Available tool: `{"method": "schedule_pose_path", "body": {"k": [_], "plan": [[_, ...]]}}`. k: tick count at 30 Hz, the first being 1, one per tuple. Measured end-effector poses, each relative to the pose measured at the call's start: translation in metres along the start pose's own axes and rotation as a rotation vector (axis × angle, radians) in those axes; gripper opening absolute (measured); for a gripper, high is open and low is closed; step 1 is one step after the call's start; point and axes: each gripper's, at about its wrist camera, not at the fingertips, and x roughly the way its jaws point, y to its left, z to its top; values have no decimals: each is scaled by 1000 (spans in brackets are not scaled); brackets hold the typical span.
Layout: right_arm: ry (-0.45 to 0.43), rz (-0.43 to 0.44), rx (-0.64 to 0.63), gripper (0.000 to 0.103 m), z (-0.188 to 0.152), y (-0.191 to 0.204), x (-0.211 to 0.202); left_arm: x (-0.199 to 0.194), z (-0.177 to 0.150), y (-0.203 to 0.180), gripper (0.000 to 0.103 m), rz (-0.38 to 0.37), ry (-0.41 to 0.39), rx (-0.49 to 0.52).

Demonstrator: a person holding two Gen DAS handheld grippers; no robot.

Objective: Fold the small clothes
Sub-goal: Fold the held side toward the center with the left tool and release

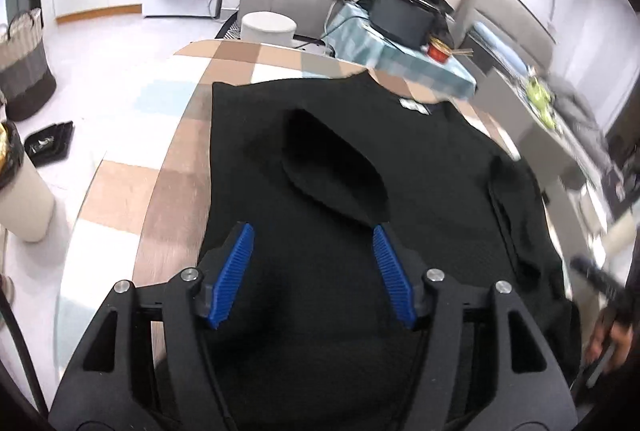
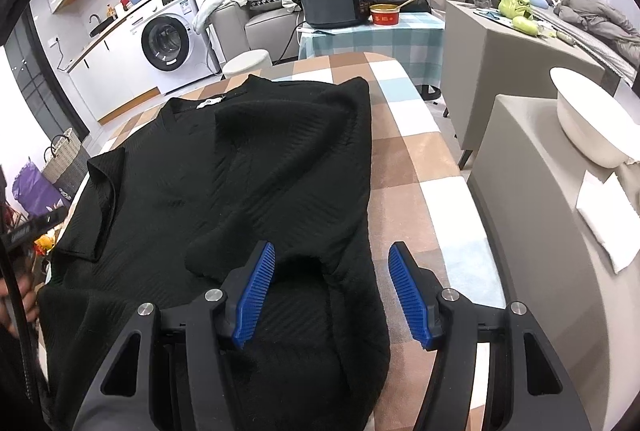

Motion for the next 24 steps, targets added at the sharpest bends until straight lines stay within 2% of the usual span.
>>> {"method": "schedule_pose_path", "body": {"k": [5, 8, 9, 11, 14, 16, 19, 24], "plan": [[5, 19, 4, 61, 2, 4, 4, 37, 21, 5, 59, -7, 14, -8], [-4, 22, 5, 61, 5, 6, 3, 67, 29, -20, 59, -16, 59, 83], [-8, 23, 6, 61, 6, 7, 2, 76, 27, -29, 59, 8, 87, 98], [-12, 22, 8, 61, 8, 8, 0, 90, 28, -39, 58, -14, 107, 102], [-15, 16, 7, 61, 11, 9, -1, 87, 29, -61, 58, -147, 100, 151], [-16, 13, 6, 61, 12, 9, -2, 71, 28, -76, 59, -183, 55, 223], [-14, 7, 3, 61, 11, 8, -3, 55, 26, -81, 59, -180, 20, 270], [-3, 0, 16, 61, 9, 2, 1, 42, 26, -53, 59, -115, 16, 186]]}}
